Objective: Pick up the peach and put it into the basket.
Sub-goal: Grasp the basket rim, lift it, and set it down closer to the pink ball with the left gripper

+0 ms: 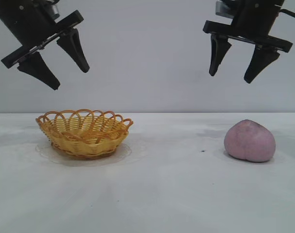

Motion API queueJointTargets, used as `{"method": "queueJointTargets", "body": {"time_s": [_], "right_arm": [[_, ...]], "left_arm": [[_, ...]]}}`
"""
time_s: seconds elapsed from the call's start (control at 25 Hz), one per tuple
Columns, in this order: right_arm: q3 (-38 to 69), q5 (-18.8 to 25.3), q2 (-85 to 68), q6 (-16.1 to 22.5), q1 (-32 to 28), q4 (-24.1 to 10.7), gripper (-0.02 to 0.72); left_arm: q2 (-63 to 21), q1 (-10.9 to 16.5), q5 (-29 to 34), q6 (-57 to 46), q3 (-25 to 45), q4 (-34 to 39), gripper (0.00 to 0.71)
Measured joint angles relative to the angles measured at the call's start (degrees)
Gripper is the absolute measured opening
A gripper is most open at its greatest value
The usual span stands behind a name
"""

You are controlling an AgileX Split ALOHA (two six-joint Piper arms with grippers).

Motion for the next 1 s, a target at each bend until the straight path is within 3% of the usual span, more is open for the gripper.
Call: {"method": "queueJointTargets", "body": {"time_s": [0.88, 1.0], "right_arm": [[-1.39, 1.8, 0.0, -0.11, 0.0, -0.11, 0.508], [-1.39, 1.8, 0.0, -0.11, 0.0, -0.21, 0.508]], "left_arm": [[0.0, 0.0, 0.95, 4.83, 0.0, 0.0, 0.466], [0.0, 0.0, 2.7, 5.93, -1.64, 3.25, 0.466]]}}
